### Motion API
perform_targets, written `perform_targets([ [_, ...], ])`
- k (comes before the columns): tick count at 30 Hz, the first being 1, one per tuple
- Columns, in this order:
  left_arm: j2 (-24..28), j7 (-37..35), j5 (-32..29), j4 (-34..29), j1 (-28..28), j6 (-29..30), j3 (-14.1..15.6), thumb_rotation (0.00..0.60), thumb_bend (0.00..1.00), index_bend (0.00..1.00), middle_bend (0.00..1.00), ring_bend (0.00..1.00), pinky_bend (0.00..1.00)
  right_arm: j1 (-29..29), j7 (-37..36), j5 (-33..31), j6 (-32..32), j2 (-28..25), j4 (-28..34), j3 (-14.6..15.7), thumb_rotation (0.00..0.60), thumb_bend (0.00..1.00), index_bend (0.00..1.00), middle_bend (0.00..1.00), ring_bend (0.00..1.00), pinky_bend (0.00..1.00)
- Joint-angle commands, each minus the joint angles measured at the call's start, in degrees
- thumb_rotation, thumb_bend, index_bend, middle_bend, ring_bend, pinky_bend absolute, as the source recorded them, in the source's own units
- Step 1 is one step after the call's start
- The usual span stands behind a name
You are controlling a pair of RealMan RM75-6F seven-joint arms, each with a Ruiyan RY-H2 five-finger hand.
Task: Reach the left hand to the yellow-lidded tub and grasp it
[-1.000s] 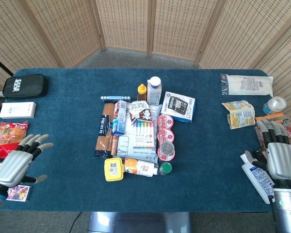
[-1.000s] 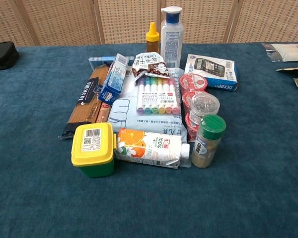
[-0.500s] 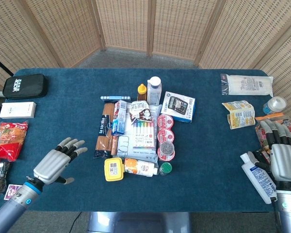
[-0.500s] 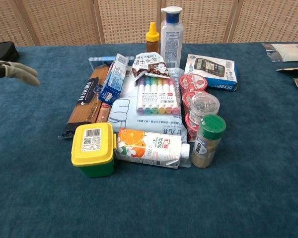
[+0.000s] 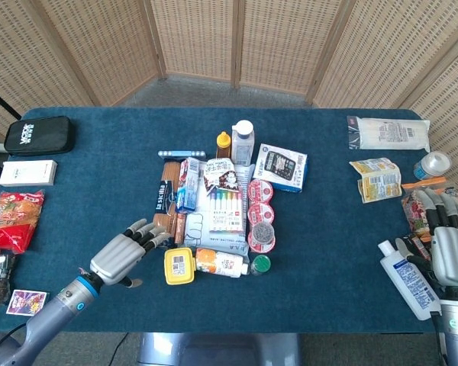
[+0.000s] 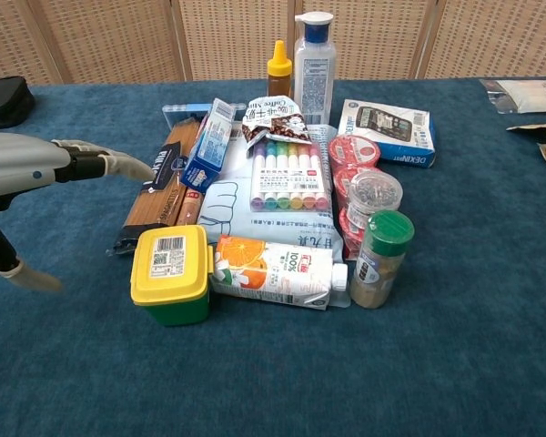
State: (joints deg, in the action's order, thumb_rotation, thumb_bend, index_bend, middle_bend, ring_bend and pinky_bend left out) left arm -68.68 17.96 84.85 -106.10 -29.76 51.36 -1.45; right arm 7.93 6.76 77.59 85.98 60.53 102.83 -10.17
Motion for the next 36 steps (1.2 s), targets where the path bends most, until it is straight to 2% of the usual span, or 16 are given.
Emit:
perform_targets([
  [1,-0.67,0.01,-0.08,0.73,-1.07,-0.95,0.1,0.6,0.09,0.04,0.0,0.0,0.0,-0.22,-0.11,-0.07,0.27,-0.14,0.02,-0.06,0.57,0.29,0.0,0.0,0.0,0.0],
  [15,-5.79,3.12,-1.76,3.54,-4.27,-2.96,0.97,0.6,0.09,0.02,0.0,0.0,0.0,-1.14,-1.24,-0.32,0.86,-0.5,-0.53,-0.08,0.57,0.29,0.0,0.0,0.0,0.0],
  [27,-10.68,2.42,-2.95,6.37,-6.45,-3.66,0.94,0.6,0.09,0.03,0.0,0.0,0.0,-1.83,-1.98,-0.73,1.21,-1.0,-0.76,-0.21,0.571,0.29,0.0,0.0,0.0,0.0],
  [31,-12.19,1.88,-3.42,7.04,-7.25,-4.21,0.91,0.6,0.09,0.05,0.0,0.0,0.0,-1.99,-2.37,-0.85,1.12,-0.94,-1.01,-0.17,0.57,0.29,0.0,0.0,0.0,0.0],
  [36,-13.59,1.56,-3.68,7.69,-7.92,-4.31,1.1,0.6,0.09,0.13,0.0,0.0,0.0,-2.11,-2.66,-0.92,1.1,-0.8,-1.37,-0.2,0.573,0.29,0.0,0.0,0.0,0.0],
])
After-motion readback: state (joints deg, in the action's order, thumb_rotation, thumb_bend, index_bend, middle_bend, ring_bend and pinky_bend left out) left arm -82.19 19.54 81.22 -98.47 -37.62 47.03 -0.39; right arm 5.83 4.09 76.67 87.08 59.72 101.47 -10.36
